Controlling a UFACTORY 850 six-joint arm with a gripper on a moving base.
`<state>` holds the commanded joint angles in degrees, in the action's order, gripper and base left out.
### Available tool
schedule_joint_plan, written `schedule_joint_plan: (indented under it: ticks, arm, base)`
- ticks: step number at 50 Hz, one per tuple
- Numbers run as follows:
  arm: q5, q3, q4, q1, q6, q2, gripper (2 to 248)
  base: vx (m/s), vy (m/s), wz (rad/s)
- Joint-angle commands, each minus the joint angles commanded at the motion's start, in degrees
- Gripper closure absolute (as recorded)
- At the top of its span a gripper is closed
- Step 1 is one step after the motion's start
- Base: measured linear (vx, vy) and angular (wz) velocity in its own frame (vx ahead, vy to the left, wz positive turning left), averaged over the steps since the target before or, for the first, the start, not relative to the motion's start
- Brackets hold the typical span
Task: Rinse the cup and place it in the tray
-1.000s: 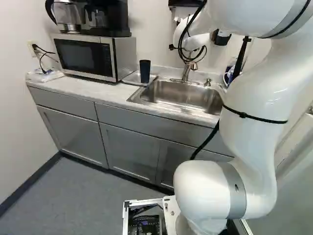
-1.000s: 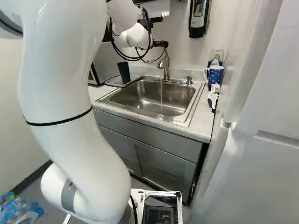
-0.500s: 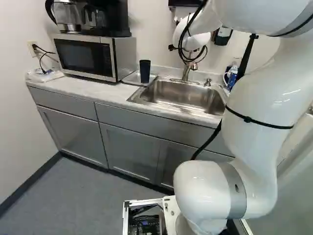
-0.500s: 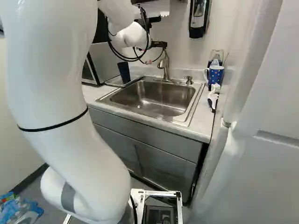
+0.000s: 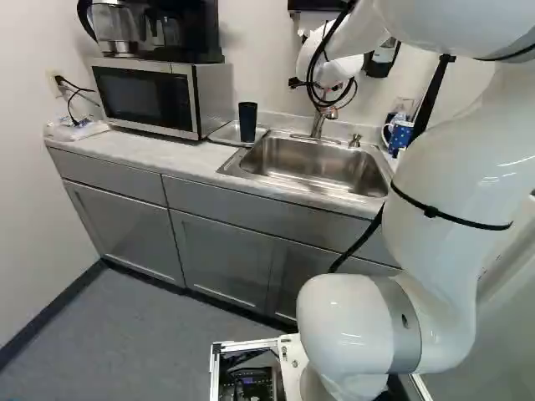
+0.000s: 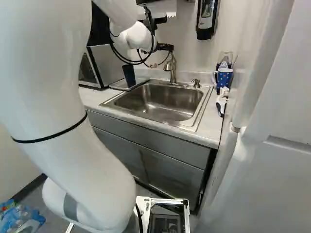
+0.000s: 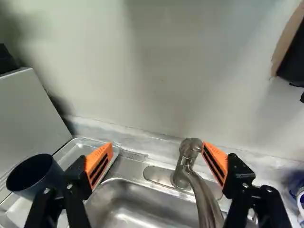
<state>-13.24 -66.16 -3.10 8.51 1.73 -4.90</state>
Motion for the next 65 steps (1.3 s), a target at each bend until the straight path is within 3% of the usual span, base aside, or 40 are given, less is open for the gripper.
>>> schedule_joint_plan:
  ticks: [28, 52, 65]
  arm:
    - [0.0, 3.7, 0.0, 0.4, 0.0, 3.6, 3]
    - [0.1, 9.7, 0.0, 2.7, 0.0, 9.7, 3]
    - [2.4, 12.7, 0.0, 3.6, 0.0, 12.9, 3]
  base:
    - [0.0, 0.0, 0.0]
    - [0.0, 0.0, 0.0]
    - [0.0, 0.0, 0.0]
